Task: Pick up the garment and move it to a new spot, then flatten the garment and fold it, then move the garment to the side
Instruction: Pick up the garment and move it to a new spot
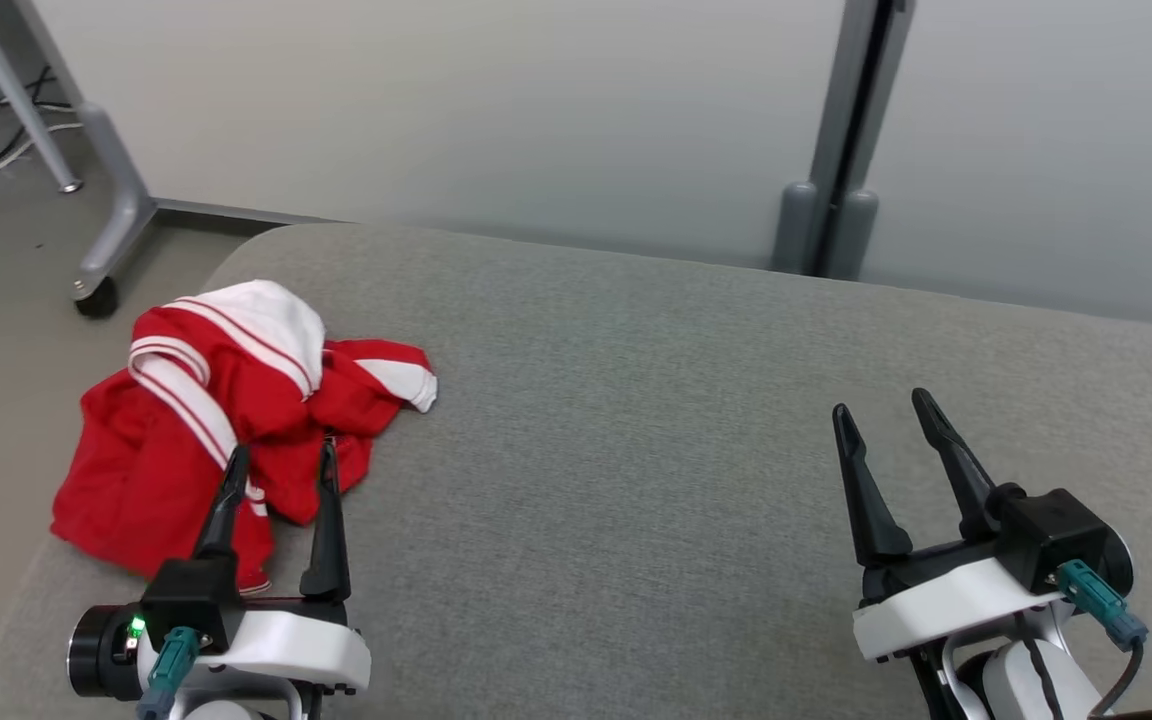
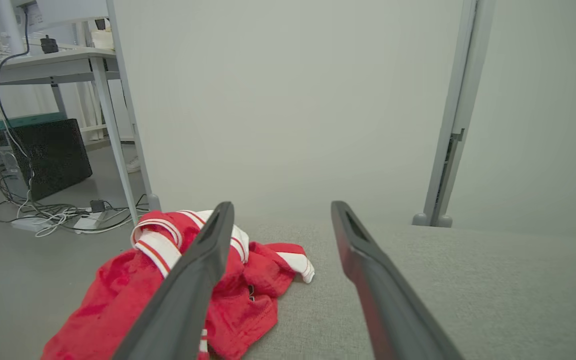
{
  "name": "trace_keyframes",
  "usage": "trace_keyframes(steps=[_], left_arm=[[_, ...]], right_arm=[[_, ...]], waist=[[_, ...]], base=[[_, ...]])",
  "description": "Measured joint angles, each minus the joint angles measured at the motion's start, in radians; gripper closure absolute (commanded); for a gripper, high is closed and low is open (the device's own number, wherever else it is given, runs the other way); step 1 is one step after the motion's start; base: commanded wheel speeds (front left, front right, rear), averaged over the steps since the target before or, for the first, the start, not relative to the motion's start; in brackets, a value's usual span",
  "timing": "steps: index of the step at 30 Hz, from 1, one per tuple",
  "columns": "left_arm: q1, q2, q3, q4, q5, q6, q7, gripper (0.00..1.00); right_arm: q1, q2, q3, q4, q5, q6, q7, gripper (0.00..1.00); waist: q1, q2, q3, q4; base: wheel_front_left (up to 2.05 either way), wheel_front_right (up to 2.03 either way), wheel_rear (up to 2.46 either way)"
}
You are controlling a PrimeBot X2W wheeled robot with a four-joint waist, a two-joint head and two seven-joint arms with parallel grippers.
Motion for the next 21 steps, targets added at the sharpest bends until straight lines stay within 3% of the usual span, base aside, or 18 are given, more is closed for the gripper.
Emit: trace_keyframes(steps=[14, 21], left_arm=[[0.024, 0.0, 0.063, 0.044, -0.019, -0.007, 0.0, 0.0], [0.042, 0.0, 0.102, 0.019, -0.025, -0.006, 0.0, 0.0]], right_arm=[[0.016, 0.005, 0.067, 0.01, 0.044, 0.0, 0.0, 0.0], [-0.023, 0.007, 0.1, 0.03, 0.059, 0.0, 0.0, 0.0]], waist=[[0.0, 0.0, -0.036, 0.222], [0.0, 0.0, -0.02, 0.256]], base=[[0.0, 0.0, 0.0], [0.0, 0.0, 0.0]])
